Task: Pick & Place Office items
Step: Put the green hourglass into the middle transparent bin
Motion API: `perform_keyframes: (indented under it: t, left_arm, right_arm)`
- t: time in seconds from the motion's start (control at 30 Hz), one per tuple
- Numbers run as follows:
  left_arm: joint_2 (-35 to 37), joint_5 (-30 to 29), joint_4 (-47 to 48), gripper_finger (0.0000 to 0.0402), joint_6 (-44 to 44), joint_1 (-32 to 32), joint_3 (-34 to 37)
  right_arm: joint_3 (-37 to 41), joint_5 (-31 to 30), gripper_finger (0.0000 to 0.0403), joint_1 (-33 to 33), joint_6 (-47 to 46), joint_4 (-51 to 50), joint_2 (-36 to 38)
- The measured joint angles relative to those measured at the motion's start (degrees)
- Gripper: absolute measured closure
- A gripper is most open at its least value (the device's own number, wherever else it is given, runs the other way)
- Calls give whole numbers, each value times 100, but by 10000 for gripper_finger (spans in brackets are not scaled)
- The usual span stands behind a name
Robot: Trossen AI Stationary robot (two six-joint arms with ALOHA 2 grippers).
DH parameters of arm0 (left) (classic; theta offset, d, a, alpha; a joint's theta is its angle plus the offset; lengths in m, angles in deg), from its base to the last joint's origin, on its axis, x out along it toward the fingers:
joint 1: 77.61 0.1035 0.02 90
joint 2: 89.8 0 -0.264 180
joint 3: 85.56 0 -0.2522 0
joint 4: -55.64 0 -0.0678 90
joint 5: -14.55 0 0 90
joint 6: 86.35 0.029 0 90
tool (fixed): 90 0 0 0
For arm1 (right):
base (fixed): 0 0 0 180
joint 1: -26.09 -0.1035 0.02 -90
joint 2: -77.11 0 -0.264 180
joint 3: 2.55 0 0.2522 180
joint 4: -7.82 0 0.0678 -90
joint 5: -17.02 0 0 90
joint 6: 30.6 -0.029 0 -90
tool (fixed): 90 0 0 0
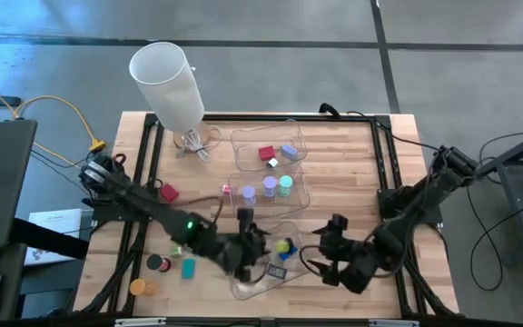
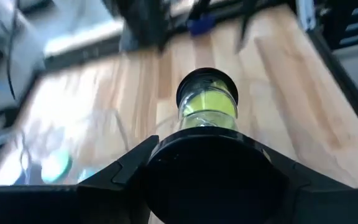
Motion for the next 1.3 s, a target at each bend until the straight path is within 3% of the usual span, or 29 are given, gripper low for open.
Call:
perform_keyframes:
  t: [0.23,0.37,0.57,1.3]
  left_arm:
    - [4,1084,1916,208,-891,1172,-751]
    - [2,1894,2357,208,-1348,1871,-757]
    - [-172,2318,2480,208,-1542,2279,-761]
    - [-671,2135,3060,208,-1135,2398,-759]
  right_arm:
    - [0,-322,40,-344,-437,-302,0]
    - [0,-322,40,-439,-443,-287,0]
    - [120,-324,41,-464,-473,-211,0]
    - [487,-315,41,-451,-799,-184,0]
